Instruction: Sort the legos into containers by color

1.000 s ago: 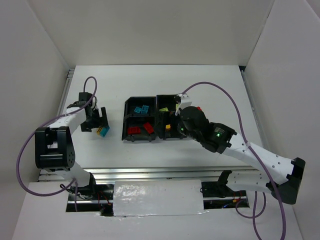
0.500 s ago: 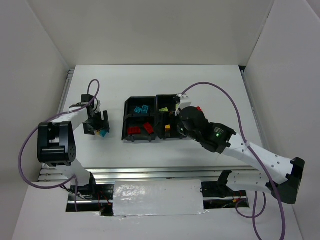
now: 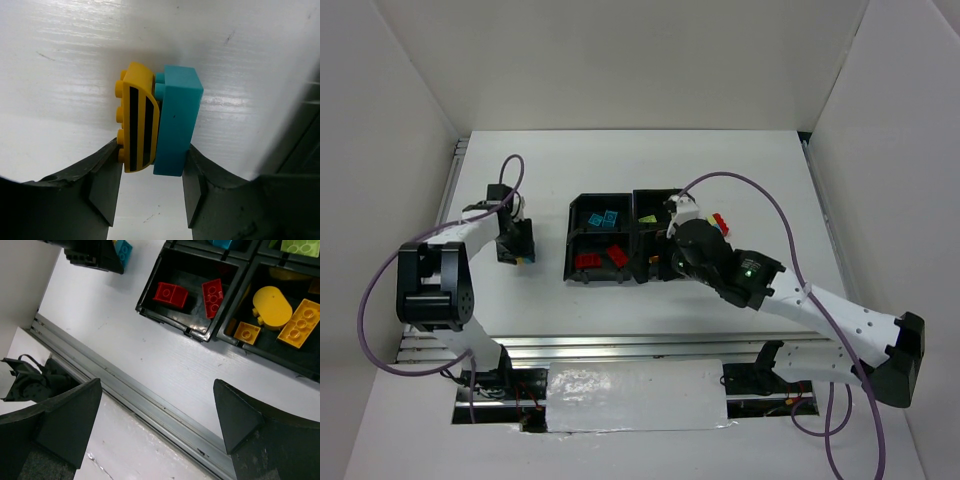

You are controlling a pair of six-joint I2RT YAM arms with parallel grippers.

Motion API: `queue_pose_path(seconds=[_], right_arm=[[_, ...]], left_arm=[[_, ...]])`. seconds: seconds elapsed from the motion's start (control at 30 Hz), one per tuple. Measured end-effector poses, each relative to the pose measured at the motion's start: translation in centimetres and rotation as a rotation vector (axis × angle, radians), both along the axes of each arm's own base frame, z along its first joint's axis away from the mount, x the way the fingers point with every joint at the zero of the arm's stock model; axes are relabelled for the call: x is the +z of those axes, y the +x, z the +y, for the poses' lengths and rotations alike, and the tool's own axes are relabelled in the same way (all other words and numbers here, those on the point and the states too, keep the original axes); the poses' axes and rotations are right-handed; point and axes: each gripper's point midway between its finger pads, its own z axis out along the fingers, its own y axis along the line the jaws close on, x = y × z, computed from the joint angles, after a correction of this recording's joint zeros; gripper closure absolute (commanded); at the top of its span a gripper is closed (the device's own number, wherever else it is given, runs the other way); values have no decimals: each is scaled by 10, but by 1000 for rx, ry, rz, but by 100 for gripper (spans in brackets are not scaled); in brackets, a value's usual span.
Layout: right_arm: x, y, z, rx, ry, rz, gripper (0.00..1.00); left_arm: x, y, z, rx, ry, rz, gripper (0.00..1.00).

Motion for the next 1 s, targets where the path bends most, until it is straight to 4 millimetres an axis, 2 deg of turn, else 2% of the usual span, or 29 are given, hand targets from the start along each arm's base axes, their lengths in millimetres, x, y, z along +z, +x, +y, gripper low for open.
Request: queue_pose_path(seconds=[0.1,0.2,0.27,0.33,0.4,0.47,0.63,0.8,0.87,1.0], right_arm=[[-7,0,0,0,15,26,0],[-8,6,-4,-40,54,42,0],[-4,9,-6,-70,101,47,0],[5,10,-7,-97,161,45,0],[18,9,-8,-110,227,36,0],[39,8,-9,-117,300,10,0],[75,11,-11,-144,415,-28,3],[95,28,6,-174,430,-25,6],[92,36,12,-189,416,-15,7],[70,42,20,-200,363,24,11]], left_arm=[[20,1,-4,-11,1,-55,100],[71,7,-27,-84,2,-225,100],[115,7,-62,-192,-23,-383,100],[155,-3,-100,-307,-67,-524,100],[184,-20,-133,-417,-130,-619,100],[205,-37,-155,-499,-195,-681,100],[226,-61,-189,-625,-291,-742,100],[234,-82,-222,-741,-354,-759,100],[235,-87,-234,-777,-376,-764,100],[235,-91,-249,-817,-404,-768,100]])
